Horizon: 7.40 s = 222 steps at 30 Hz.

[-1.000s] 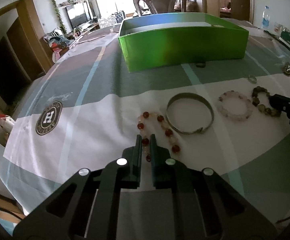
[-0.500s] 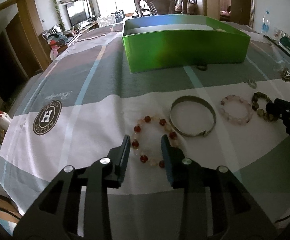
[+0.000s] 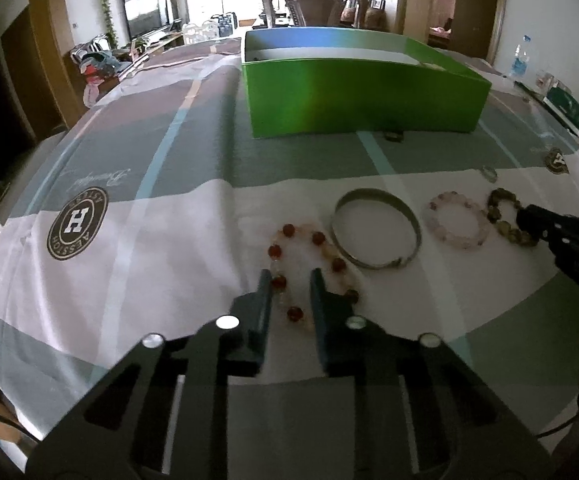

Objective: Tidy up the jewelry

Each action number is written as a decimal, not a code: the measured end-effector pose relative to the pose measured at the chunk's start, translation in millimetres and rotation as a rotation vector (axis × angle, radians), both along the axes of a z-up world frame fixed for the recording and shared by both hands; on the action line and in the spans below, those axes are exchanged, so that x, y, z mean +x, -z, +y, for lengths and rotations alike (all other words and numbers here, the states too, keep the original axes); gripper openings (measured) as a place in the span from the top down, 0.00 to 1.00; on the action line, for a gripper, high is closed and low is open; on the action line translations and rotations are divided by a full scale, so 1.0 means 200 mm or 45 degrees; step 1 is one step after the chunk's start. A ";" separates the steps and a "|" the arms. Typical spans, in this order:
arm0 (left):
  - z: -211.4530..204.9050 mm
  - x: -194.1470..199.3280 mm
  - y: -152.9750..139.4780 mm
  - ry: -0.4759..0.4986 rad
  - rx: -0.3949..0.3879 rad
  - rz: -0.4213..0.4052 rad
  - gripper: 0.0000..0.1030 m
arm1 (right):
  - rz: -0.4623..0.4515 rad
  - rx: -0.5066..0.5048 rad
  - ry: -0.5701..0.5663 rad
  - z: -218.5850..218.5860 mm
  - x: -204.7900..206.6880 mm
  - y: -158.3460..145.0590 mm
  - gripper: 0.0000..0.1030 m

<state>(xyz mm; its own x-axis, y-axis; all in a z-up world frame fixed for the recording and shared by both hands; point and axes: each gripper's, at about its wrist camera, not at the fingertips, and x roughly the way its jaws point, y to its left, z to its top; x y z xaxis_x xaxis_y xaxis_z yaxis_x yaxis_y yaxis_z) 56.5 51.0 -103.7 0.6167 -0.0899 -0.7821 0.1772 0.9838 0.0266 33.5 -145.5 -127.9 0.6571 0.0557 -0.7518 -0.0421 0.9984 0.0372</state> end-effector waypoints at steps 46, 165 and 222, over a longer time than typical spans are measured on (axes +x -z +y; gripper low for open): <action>-0.16 0.68 -0.51 -0.001 0.001 -0.160 0.57 | -0.190 -0.071 -0.190 0.26 0.58 -0.50 0.71; -0.21 0.02 0.00 0.014 0.108 -0.040 0.47 | -0.016 -0.044 -0.120 0.15 -0.02 0.02 0.79; 0.26 0.21 -0.09 -0.199 -0.009 0.007 0.60 | 0.086 -0.106 -0.102 0.11 0.06 0.02 0.90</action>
<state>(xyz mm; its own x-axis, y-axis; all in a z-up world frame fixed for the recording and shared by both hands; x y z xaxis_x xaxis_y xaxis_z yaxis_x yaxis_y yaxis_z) 99.0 102.9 -85.7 0.6190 0.0011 -0.7854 0.0220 0.9996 0.0188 45.2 -122.7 -132.0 0.6010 0.0415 -0.7981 -0.1218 0.9917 -0.0402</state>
